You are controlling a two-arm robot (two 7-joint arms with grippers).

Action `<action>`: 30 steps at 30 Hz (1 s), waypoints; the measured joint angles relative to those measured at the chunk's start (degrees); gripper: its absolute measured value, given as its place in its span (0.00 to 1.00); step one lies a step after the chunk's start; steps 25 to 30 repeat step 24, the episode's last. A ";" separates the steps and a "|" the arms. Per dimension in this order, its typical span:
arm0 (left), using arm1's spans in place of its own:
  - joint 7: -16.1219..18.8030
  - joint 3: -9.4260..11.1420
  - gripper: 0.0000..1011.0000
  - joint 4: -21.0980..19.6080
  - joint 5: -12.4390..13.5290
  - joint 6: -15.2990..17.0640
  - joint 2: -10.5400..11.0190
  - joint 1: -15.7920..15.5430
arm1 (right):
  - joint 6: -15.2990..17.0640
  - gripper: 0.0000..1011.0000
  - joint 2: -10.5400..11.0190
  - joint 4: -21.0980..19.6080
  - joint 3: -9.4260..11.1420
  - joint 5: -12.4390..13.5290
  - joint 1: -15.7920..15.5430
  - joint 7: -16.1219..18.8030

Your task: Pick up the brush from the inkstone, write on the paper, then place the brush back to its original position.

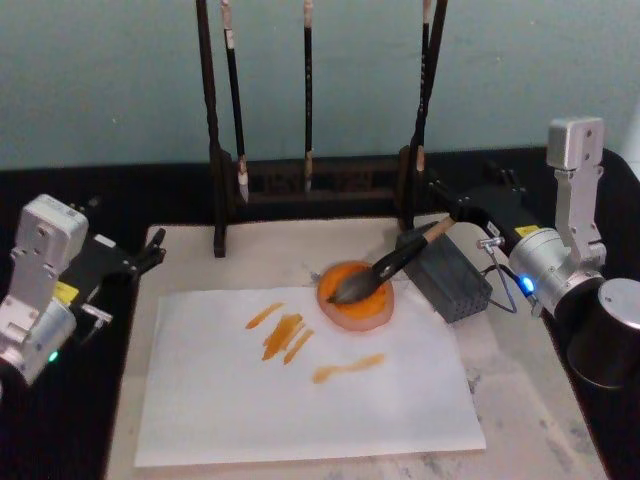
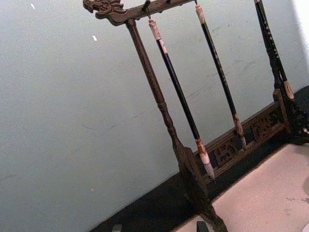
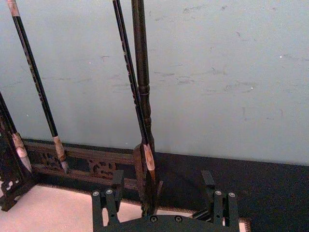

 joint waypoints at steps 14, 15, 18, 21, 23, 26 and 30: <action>0.00 0.00 0.99 0.00 0.00 0.00 0.00 0.00 | 0.00 0.99 0.00 0.00 0.00 0.00 0.00 0.00; 0.00 0.00 0.99 0.00 0.01 0.00 0.00 0.00 | 0.00 0.99 0.00 0.00 0.00 0.00 0.00 0.00; 0.00 0.00 0.99 0.00 0.00 0.00 0.00 0.00 | 0.00 0.99 0.00 0.00 0.00 0.00 0.00 0.00; 0.00 0.00 0.99 0.00 0.00 0.00 0.00 0.00 | 0.00 0.99 0.00 0.00 0.00 0.00 0.00 0.00; 0.00 0.00 0.99 0.00 0.01 0.00 0.00 0.00 | 0.00 0.99 0.00 0.00 0.00 0.00 0.00 0.00; 0.00 0.00 0.99 0.00 0.01 0.00 0.00 0.00 | 0.00 0.99 0.00 0.00 0.00 0.00 0.00 0.00; 0.00 0.00 0.99 0.00 0.01 0.00 0.00 0.00 | 0.00 0.99 0.00 0.00 0.00 0.00 0.00 0.00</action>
